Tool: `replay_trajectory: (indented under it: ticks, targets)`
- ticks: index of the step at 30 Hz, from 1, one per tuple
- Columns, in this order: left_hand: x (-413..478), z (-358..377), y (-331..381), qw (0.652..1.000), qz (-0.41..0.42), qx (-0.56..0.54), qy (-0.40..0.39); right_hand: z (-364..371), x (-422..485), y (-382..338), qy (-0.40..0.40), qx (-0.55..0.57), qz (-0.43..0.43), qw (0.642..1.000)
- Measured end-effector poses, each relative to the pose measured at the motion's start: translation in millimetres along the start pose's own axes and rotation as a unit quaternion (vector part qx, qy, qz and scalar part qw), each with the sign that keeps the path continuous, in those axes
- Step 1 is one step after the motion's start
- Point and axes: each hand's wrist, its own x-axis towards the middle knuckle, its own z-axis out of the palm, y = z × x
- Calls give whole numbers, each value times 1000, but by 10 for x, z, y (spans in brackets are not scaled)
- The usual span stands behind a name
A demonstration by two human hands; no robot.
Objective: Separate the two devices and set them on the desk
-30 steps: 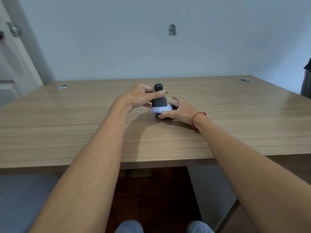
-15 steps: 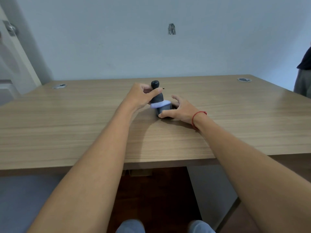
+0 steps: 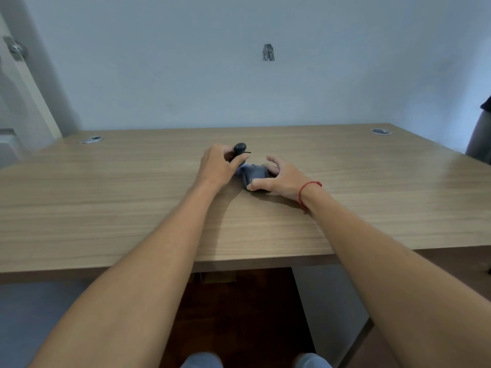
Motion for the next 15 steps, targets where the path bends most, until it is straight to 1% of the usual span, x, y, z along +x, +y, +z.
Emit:
replay_trajectory:
  ticks: [2,5,8,11,15]
  targets:
    - [-48,-12,-62,1000,6,14,-7,-1,2,2,-2,10,-2,1000]
    - [-111,-53,-83,998,31,55,25,-1,-12,6,4,7,-15,1000]
    - [-176,-123,-82,994,40,91,35,39,-44,-2,15,-28,-47,998]
    - [-241,-189,-103,992,48,118,-8,79,-55,-7,45,-71,-62,995]
    - [-300,-221,-107,990,47,126,-49,99,-3,37,97,-92,-57,989]
